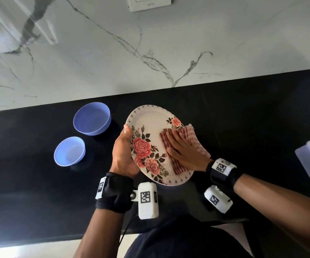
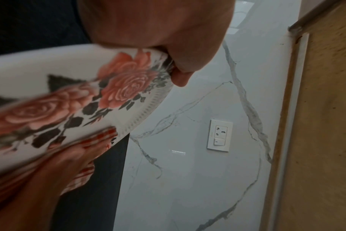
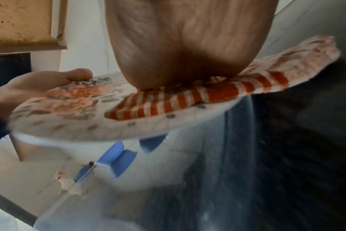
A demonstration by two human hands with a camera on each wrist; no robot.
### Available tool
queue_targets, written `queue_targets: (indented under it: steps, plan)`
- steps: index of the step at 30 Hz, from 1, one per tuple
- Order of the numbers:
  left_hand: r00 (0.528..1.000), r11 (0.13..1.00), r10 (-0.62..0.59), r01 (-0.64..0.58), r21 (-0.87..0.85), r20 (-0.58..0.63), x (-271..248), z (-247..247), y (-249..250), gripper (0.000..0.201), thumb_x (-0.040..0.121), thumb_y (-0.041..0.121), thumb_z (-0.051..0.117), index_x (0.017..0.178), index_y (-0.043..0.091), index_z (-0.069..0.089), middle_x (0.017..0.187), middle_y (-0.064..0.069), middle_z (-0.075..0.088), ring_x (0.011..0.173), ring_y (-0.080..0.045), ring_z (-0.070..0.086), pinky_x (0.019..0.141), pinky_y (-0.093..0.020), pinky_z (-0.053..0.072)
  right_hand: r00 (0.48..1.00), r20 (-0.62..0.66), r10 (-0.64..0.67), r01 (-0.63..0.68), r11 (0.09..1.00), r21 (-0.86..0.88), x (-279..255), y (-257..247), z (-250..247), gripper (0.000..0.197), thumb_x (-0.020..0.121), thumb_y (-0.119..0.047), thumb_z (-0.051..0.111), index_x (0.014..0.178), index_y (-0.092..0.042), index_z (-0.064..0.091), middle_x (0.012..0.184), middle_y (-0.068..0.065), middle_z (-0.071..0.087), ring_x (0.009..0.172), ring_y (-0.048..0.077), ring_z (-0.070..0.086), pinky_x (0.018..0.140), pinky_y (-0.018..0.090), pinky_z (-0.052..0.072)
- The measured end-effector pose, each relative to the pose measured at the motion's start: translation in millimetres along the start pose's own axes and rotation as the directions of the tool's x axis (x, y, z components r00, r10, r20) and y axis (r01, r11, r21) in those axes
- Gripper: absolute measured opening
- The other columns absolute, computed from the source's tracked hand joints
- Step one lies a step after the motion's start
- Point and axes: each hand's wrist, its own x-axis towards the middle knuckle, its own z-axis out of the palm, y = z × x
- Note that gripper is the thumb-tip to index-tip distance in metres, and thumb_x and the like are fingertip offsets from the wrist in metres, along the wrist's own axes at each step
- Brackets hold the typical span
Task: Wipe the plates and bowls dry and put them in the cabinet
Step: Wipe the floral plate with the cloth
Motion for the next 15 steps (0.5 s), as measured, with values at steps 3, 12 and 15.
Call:
queue_targets:
  steps: [3, 12, 15]
  plan:
    - [1.0, 1.0, 0.003, -0.003, 0.006, 0.021, -3, 2, 1, 0.065, 0.108, 0.059, 0.031, 0.154, 0.015, 0.047, 0.148, -0.023, 0.058, 0.135, -0.046, 0.056, 0.117, -0.068, 0.035, 0.999, -0.045, 0.007, -0.009, 0.999, -0.044, 17, -8, -28, 0.063, 0.105, -0.033, 0.032, 0.155, -0.021, -0.004, 0.165, 0.02, -0.018, 0.149, 0.045, -0.023, 0.109, 0.053, -0.029]
    - [1.0, 1.0, -0.011, 0.011, 0.005, -0.001, -12, 11, 7, 0.064, 0.11, 0.056, 0.026, 0.146, 0.011, 0.055, 0.14, -0.021, 0.065, 0.128, -0.039, 0.064, 0.101, -0.055, 0.056, 0.998, -0.055, -0.03, 0.035, 0.995, 0.089, 69, -51, -61, 0.068, 0.106, -0.05, 0.006, 0.158, -0.012, -0.016, 0.166, 0.013, -0.023, 0.149, 0.027, -0.03, 0.123, 0.05, -0.018]
    - [1.0, 1.0, -0.026, 0.026, 0.002, -0.01, -12, 11, 9, 0.071, 0.109, 0.06, 0.025, 0.146, 0.007, 0.055, 0.143, -0.022, 0.062, 0.132, -0.038, 0.061, 0.113, -0.053, 0.046, 0.97, -0.178, -0.165, 0.192, 0.97, 0.147, 55, -77, -58, 0.061, 0.11, -0.041, 0.015, 0.161, -0.016, -0.007, 0.168, 0.005, -0.017, 0.149, 0.014, -0.032, 0.123, 0.042, -0.02]
